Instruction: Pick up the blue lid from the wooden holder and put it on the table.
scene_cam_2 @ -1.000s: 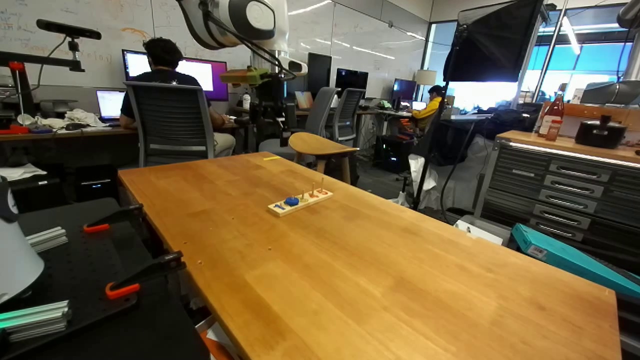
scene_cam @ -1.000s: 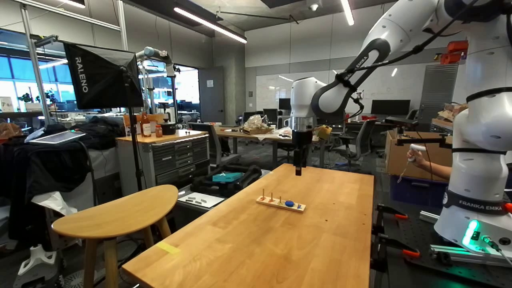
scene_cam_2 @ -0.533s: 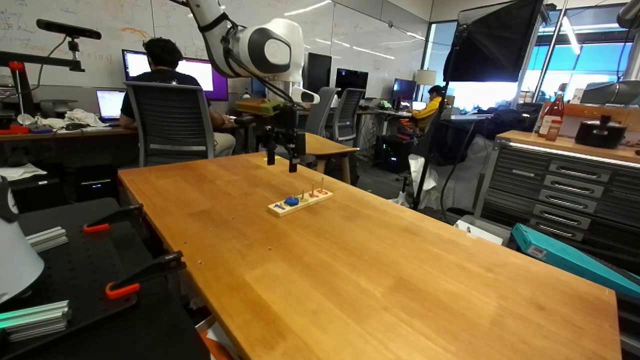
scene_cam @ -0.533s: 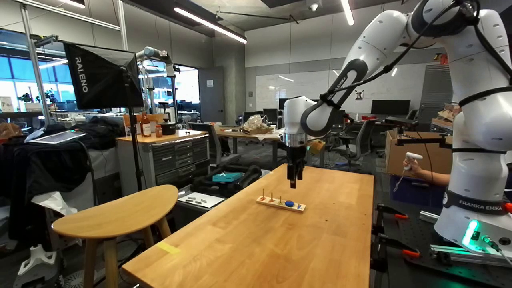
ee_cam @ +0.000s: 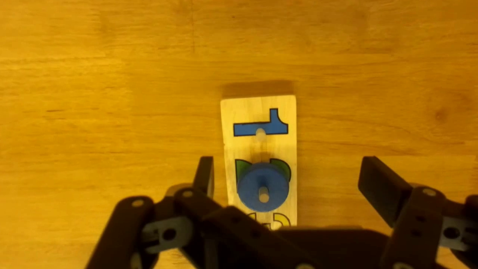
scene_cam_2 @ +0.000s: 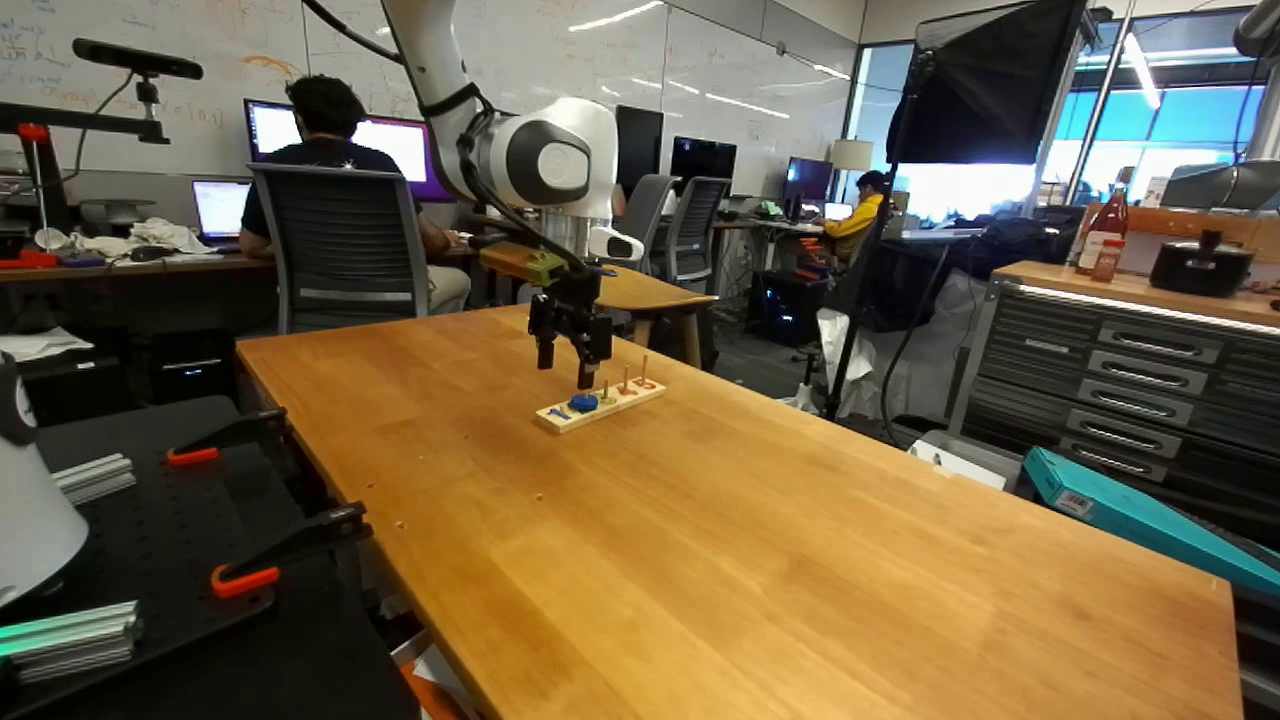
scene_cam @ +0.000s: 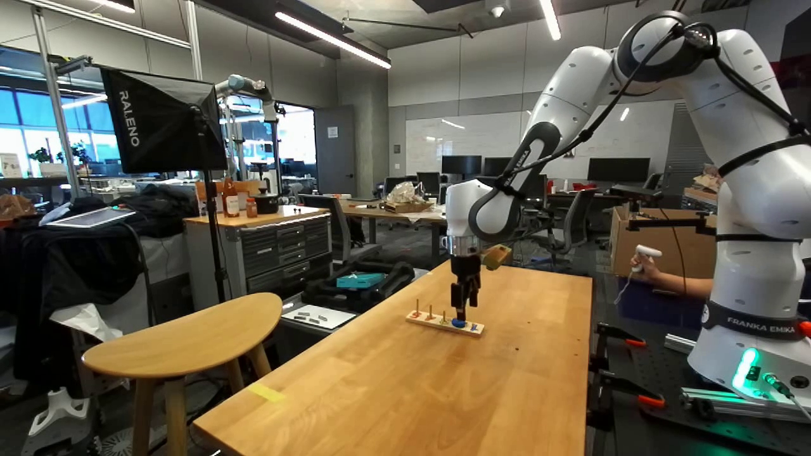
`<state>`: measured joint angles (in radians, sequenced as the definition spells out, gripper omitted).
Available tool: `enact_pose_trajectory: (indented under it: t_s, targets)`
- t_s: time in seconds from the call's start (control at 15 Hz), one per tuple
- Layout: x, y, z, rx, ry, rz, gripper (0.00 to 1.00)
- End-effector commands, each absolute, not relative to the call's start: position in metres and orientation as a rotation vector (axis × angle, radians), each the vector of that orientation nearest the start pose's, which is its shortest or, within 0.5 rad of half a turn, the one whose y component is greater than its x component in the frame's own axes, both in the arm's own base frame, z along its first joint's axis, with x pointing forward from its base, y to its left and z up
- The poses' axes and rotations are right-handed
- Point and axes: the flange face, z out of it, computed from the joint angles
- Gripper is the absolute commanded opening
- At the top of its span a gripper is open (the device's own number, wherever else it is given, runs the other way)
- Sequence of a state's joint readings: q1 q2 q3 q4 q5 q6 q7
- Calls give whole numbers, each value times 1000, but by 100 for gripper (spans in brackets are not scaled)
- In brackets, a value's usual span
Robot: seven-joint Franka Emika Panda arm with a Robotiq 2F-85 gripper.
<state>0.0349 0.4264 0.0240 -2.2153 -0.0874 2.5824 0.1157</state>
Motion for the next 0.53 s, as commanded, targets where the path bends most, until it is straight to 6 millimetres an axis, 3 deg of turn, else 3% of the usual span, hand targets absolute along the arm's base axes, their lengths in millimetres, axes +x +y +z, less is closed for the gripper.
enact_pose_trajectory:
  t_s: [0.0,0.47]
  targets:
    - [561,37,166,-3170,-12,33,100]
    - [576,42,160,-3164,-23,-34,100]
